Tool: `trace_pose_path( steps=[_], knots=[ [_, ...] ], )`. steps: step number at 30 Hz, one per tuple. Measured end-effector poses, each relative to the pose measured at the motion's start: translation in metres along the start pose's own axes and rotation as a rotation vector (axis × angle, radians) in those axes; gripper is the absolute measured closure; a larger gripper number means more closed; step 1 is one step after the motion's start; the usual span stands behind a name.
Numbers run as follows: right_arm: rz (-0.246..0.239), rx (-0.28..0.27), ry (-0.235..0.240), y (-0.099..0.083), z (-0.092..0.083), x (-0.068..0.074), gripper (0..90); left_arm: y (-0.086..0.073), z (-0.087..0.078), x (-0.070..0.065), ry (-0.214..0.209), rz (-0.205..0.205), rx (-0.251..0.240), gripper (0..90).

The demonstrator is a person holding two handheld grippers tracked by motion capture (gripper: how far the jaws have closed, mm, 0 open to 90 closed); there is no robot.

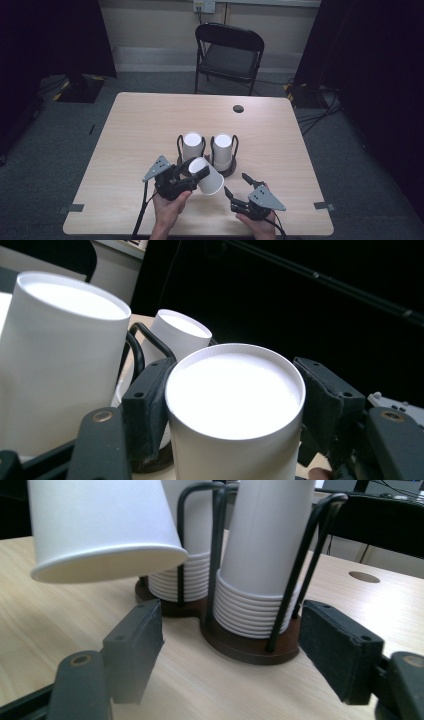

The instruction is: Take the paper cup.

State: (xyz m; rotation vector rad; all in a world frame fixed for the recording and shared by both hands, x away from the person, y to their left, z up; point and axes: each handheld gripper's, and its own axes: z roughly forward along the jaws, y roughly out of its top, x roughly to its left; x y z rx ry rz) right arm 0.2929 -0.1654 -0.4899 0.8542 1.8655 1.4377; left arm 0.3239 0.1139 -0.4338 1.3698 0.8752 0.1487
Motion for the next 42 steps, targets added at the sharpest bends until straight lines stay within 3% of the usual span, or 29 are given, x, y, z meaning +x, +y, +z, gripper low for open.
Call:
trace_pose_path(
  steps=[3,6,8,13,20,28,42],
  knots=[
    [0.002,-0.009,0.021,0.0,0.0,0.002,37.0,-0.005,0.0,0.003,0.002,-0.025,-0.001,34.7],
    [-0.001,-0.017,0.045,-0.001,0.001,0.005,38.9,-0.009,0.0,0.006,0.006,-0.046,0.008,34.7],
    [-0.001,-0.023,0.061,-0.001,0.002,0.006,40.1,-0.011,0.0,0.008,-0.022,-0.076,0.005,34.7],
    [-0.018,-0.058,0.107,-0.001,0.002,0.01,49.3,-0.013,0.001,0.007,-0.026,-0.101,0.013,34.7],
    [-0.04,-0.121,0.149,-0.001,0.005,0.013,54.9,-0.013,0.0,0.007,-0.063,-0.124,0.008,34.7],
    [-0.081,-0.17,0.16,0.0,0.008,0.016,58.9,-0.014,0.003,0.002,-0.077,-0.121,0.021,34.7],
    [-0.095,-0.201,0.15,-0.001,0.014,0.015,65.6,-0.018,0.01,-0.005,-0.109,-0.14,0.05,34.5]
  ],
)
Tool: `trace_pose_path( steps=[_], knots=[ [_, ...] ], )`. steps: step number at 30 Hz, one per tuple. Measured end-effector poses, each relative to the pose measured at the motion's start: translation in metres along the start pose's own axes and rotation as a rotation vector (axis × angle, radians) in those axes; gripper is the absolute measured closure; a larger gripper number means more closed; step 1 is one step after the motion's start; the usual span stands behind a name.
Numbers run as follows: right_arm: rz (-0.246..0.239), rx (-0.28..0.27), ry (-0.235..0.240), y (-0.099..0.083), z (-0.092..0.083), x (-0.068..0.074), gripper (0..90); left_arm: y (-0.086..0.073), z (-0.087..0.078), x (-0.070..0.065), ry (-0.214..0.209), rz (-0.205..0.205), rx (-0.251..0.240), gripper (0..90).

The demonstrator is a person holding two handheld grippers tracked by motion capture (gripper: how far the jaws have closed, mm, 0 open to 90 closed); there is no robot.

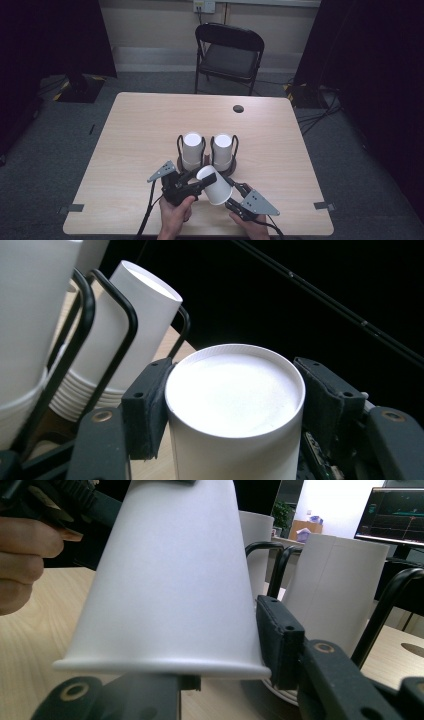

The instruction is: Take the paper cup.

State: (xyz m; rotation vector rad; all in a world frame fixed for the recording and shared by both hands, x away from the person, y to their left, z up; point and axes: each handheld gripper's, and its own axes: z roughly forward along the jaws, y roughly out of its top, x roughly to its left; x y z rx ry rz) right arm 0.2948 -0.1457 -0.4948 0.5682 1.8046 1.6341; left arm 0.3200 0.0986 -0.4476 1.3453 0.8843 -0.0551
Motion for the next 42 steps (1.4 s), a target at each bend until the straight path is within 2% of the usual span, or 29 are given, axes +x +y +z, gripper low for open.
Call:
trace_pose_path(
  steps=[2,5,11,14,17,23,30,42],
  knots=[
    [-0.01,0.007,-0.002,-0.0001,0.0007,-0.0005,66.8,-0.0006,0.0015,0.0001,-0.016,-0.003,0.016,34.4],
    [-0.02,0.014,-0.006,-0.0009,0.002,0.0008,69.6,-0.0018,0.0034,-0.0032,-0.005,0.02,0.029,33.9],
    [-0.025,0.007,0.0,0.0,0.0005,0.001,75.7,-0.0017,0.0019,0.0013,-0.028,-0.001,0.021,33.6],
    [-0.023,0.011,0.003,-0.0002,0.0004,0.0015,77.2,-0.0019,0.0019,0.0013,-0.014,0.012,0.023,32.8],
    [-0.026,0.015,0.004,-0.0001,-0.0001,0.0007,79.2,-0.002,0.0028,-0.0007,0.021,0.041,0.041,30.5],
    [-0.011,0.021,0.013,0.0004,-0.0009,-0.0004,80.2,-0.0018,0.003,-0.0006,0.023,0.05,0.043,29.9],
    [0.011,0.029,0.021,0.0013,-0.0023,-0.0011,81.7,-0.0026,0.0026,0.0007,0.025,0.036,0.032,29.5],
    [0.019,0.048,0.029,0.0032,-0.0025,-0.0011,82.0,-0.0022,0.0002,-0.0006,0.05,0.068,0.028,29.1]
  ],
)
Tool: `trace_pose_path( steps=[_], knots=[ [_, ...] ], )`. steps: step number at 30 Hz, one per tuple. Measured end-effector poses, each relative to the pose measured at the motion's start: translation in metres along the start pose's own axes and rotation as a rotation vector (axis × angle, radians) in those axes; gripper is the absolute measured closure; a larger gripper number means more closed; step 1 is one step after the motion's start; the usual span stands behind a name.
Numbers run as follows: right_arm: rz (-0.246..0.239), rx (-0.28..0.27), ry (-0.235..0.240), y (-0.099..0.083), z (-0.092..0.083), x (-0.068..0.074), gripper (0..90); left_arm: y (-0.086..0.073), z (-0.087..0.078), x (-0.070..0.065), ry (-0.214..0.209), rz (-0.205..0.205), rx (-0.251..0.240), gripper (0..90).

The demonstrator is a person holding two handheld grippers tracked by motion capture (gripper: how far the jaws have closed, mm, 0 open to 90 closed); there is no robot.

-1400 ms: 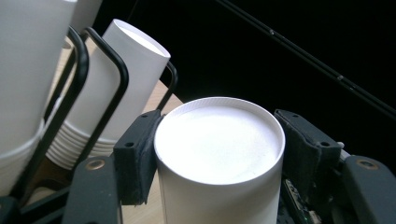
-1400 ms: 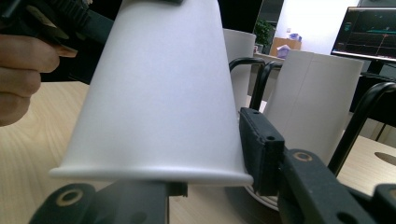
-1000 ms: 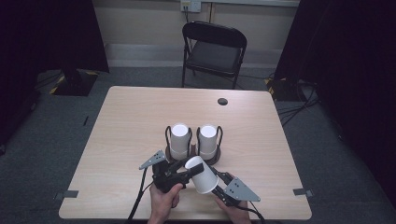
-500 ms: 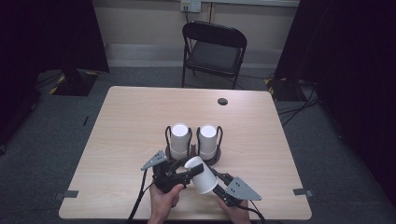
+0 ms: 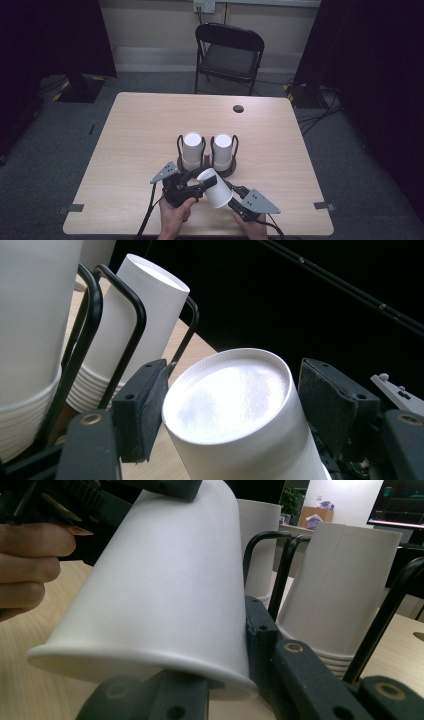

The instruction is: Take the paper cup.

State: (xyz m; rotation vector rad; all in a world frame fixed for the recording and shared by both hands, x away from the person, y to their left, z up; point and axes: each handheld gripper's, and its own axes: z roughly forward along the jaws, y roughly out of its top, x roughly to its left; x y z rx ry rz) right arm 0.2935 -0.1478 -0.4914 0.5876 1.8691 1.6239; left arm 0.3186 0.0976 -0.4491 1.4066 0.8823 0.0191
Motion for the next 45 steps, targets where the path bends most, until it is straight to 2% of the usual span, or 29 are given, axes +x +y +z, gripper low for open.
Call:
trace_pose_path(
  steps=[5,10,13,18,23,26,29,32,35,38,43,45],
  knots=[
    [0.029,0.023,0.009,0.002,0.001,0.0,82.0,0.001,-0.001,0.001,0.005,-0.007,-0.003,29.1],
    [0.028,0.03,0.011,0.002,0.001,-0.001,84.0,0.003,-0.004,0.001,0.009,0.014,-0.031,31.6],
    [0.036,0.049,-0.023,0.001,0.0,-0.002,86.3,0.006,-0.006,0.0,0.013,0.025,-0.037,30.9],
    [0.07,0.059,-0.04,0.002,-0.001,-0.007,86.8,0.005,-0.005,0.001,0.033,0.044,-0.033,30.8],
    [0.079,0.092,-0.029,0.001,-0.001,-0.008,86.9,0.004,-0.007,0.001,0.084,0.101,-0.039,29.1],
    [0.091,0.109,-0.025,0.002,-0.002,-0.009,86.9,0.004,-0.008,0.002,0.098,0.129,-0.025,28.3],
    [0.099,0.129,-0.015,0.003,-0.001,-0.01,86.9,0.003,-0.011,0.002,0.134,0.185,-0.019,26.3],
    [0.106,0.152,-0.03,0.003,0.0,-0.011,86.9,0.001,-0.014,0.004,0.166,0.212,-0.029,24.2],
    [0.121,0.166,-0.023,0.003,0.0,-0.012,86.9,-0.001,-0.018,0.008,0.169,0.244,-0.03,22.8],
    [0.126,0.184,-0.003,0.004,-0.001,-0.013,86.7,-0.004,-0.021,0.011,0.154,0.281,-0.031,22.6],
    [0.138,0.218,0.019,0.004,0.0,-0.015,86.7,-0.009,-0.026,0.015,0.177,0.31,-0.028,22.9],
    [0.137,0.228,0.022,0.005,0.0,-0.015,86.8,-0.01,-0.028,0.016,0.174,0.341,-0.032,24.3]
  ],
)
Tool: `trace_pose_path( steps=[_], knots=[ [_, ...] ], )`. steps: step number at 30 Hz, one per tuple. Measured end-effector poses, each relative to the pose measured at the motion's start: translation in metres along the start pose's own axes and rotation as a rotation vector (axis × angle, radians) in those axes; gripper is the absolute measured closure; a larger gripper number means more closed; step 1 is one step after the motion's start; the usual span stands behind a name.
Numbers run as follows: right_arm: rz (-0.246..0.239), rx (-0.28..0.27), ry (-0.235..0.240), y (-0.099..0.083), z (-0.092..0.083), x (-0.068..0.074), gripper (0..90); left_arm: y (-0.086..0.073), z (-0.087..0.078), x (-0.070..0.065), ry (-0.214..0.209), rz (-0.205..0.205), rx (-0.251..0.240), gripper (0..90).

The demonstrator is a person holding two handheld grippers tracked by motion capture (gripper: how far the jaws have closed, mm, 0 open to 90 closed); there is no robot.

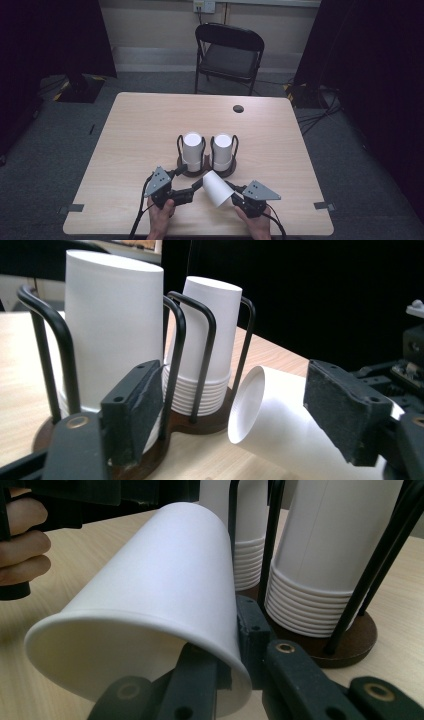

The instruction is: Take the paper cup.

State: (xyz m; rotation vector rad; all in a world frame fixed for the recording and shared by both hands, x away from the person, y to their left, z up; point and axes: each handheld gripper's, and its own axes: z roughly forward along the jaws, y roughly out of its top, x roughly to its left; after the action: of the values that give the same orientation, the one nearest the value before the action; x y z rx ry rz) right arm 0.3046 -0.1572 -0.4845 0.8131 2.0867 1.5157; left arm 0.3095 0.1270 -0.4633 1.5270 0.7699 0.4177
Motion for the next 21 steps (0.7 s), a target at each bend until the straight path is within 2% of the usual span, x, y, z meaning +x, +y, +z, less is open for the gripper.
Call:
trace_pose_path(
  steps=[4,10,16,21],
  knots=[
    [0.001,0.039,0.024,0.001,0.001,0.0,86.7,-0.001,-0.002,-0.001,0.049,0.053,0.032,24.0],
    [-0.014,0.095,0.035,0.006,0.002,-0.001,86.8,-0.003,-0.004,-0.005,0.038,0.147,0.093,19.2],
    [-0.02,0.133,0.059,0.01,0.002,-0.003,86.9,-0.006,-0.004,-0.011,0.04,0.194,0.125,16.4],
    [-0.019,0.163,0.074,0.015,0.003,-0.006,86.9,-0.005,-0.004,-0.013,0.025,0.199,0.134,15.5]
  ],
)
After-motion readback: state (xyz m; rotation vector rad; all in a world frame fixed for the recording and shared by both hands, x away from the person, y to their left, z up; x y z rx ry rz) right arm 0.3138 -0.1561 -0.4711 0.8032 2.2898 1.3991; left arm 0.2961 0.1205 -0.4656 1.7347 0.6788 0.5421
